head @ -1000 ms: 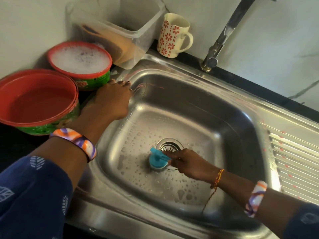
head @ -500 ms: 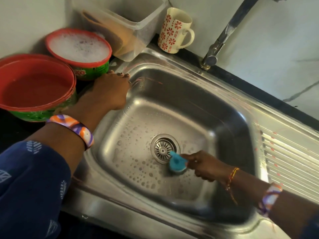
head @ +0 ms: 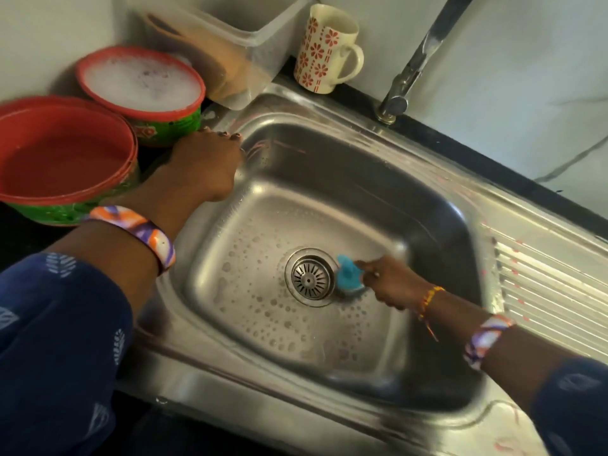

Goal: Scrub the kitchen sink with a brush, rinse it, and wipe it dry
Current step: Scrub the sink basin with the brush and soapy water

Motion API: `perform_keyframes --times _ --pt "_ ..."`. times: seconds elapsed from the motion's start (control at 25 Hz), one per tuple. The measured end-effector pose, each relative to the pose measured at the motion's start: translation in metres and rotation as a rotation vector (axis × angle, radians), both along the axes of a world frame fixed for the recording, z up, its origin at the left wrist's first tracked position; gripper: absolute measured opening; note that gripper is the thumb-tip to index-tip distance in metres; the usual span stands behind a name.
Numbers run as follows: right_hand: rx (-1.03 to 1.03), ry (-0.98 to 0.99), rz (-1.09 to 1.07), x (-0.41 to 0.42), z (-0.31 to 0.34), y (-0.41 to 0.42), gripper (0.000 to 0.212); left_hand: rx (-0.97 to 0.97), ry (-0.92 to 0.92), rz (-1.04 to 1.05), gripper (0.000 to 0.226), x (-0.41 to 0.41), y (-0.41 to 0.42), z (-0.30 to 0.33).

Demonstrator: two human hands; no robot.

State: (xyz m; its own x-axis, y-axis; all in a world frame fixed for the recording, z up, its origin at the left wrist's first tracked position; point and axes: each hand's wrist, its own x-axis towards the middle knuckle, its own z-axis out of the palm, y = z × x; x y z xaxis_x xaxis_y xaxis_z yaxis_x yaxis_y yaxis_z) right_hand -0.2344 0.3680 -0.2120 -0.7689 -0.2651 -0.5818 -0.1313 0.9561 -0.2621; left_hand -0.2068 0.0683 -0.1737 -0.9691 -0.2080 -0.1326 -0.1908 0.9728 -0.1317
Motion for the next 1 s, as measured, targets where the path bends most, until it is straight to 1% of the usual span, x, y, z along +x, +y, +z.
perform_keyframes --times 0.12,0.2,0.24,0.28,0.32,0.36,0.48,0.52,0.56,0.68,0.76,0.84,0.88,0.92,1.0 --pt "-0.156 -0.328 -0.023 0.034 0.005 -0.021 0.039 -0.017 0.019 -0.034 0.059 0.000 -0.001 0.000" --pt "-0.306 -0.471 0.014 0.052 -0.006 -0.058 0.037 -0.014 0.024 -0.046 0.059 0.000 -0.002 0.002" --pt "-0.367 -0.500 0.065 0.059 -0.014 -0.080 0.036 -0.019 0.020 -0.057 0.059 0.001 -0.002 0.003" --pt "-0.395 -0.470 0.137 0.059 -0.017 -0.103 0.037 -0.024 0.012 -0.069 0.059 0.001 -0.001 0.004" --pt "-0.406 -0.393 0.212 0.049 -0.023 -0.124 0.036 -0.024 -0.001 -0.075 0.059 0.001 -0.002 0.005" --pt "-0.392 -0.274 0.293 0.033 -0.025 -0.141 0.036 -0.018 -0.014 -0.077 0.060 0.000 -0.003 0.006" --pt "-0.244 0.169 0.430 -0.032 -0.028 -0.152 0.035 -0.028 -0.039 -0.089 0.060 -0.002 -0.006 0.007" --pt "-0.184 0.249 0.435 -0.054 -0.030 -0.147 0.036 -0.039 -0.042 -0.095 0.059 -0.002 -0.005 0.007" --pt "-0.134 0.280 0.409 -0.073 -0.033 -0.141 0.037 -0.047 -0.048 -0.098 0.059 -0.001 -0.005 0.007" --pt "-0.050 0.288 0.314 -0.104 -0.023 -0.127 0.040 -0.014 -0.046 -0.072 0.057 -0.001 -0.003 0.009" --pt "0.008 0.277 0.268 -0.109 -0.011 -0.100 0.037 0.001 -0.050 -0.069 0.058 -0.002 -0.005 0.009" --pt "0.144 0.267 0.193 -0.099 -0.003 -0.045 0.035 0.001 -0.059 -0.075 0.063 -0.002 -0.007 0.008" --pt "0.245 0.252 0.181 -0.093 0.002 -0.013 0.035 0.007 -0.064 -0.070 0.064 -0.002 -0.006 0.007" --pt "0.345 0.204 0.166 -0.085 0.009 0.012 0.036 0.013 -0.067 -0.061 0.064 -0.001 -0.005 0.007" --pt "0.428 0.093 0.139 -0.064 0.019 0.045 0.038 0.032 -0.063 -0.057 0.063 -0.001 -0.005 0.008"
